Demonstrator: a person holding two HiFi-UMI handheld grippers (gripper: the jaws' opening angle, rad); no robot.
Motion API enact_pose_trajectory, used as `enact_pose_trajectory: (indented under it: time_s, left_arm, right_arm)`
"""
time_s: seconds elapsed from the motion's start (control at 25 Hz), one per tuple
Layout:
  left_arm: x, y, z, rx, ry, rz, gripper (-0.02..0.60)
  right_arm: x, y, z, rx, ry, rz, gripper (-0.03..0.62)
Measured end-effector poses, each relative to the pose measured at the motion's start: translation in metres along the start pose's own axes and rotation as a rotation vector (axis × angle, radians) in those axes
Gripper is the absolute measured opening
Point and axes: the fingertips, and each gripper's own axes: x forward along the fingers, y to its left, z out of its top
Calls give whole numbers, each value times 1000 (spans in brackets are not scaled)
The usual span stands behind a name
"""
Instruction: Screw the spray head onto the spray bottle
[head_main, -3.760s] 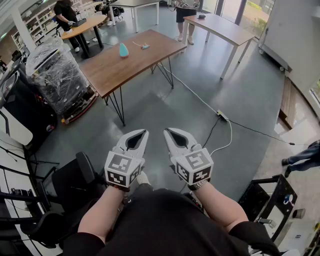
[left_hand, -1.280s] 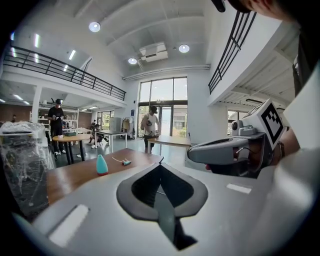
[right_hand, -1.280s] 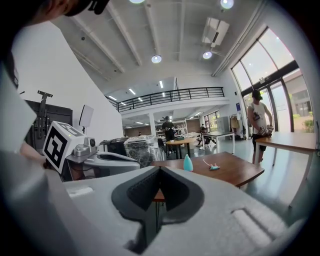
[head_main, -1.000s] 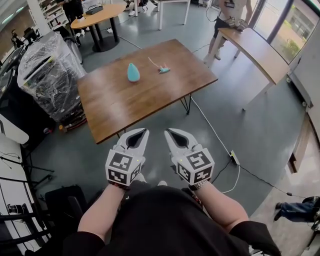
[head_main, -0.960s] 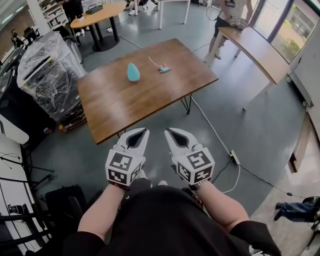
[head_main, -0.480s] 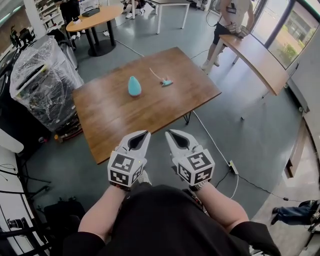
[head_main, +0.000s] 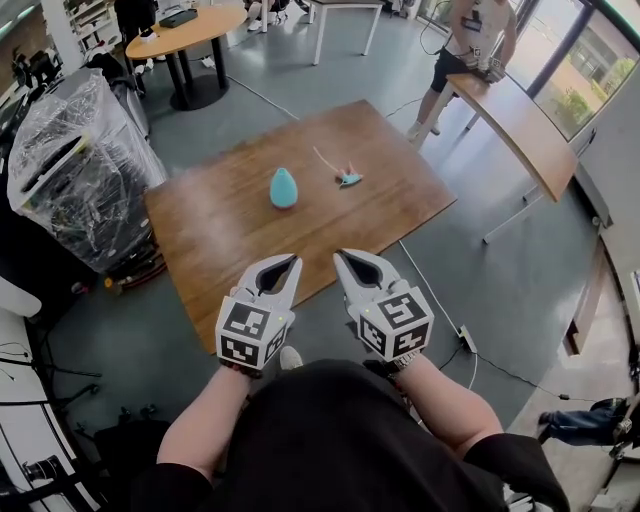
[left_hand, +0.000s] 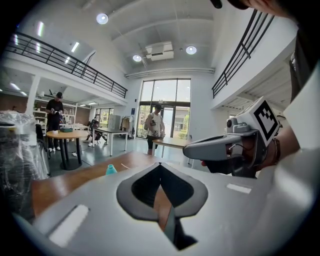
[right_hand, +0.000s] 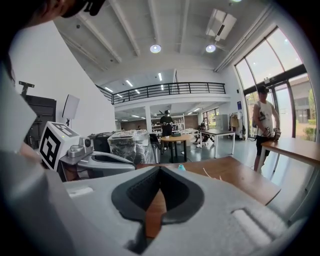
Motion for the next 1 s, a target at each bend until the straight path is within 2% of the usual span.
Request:
enact_pose_trajectory:
  time_s: [0.48, 0.72, 1.0]
  left_arm:
    - [26, 47, -19, -6, 69, 20, 17]
    - [69, 54, -25, 14, 108, 16, 17]
    - [139, 56, -43, 55, 193, -2, 25]
  right_arm:
    - [53, -22, -3, -3, 58, 18, -8]
    - [73, -58, -5, 6, 73, 23, -8]
    - [98, -116, -16, 40, 114, 42, -8]
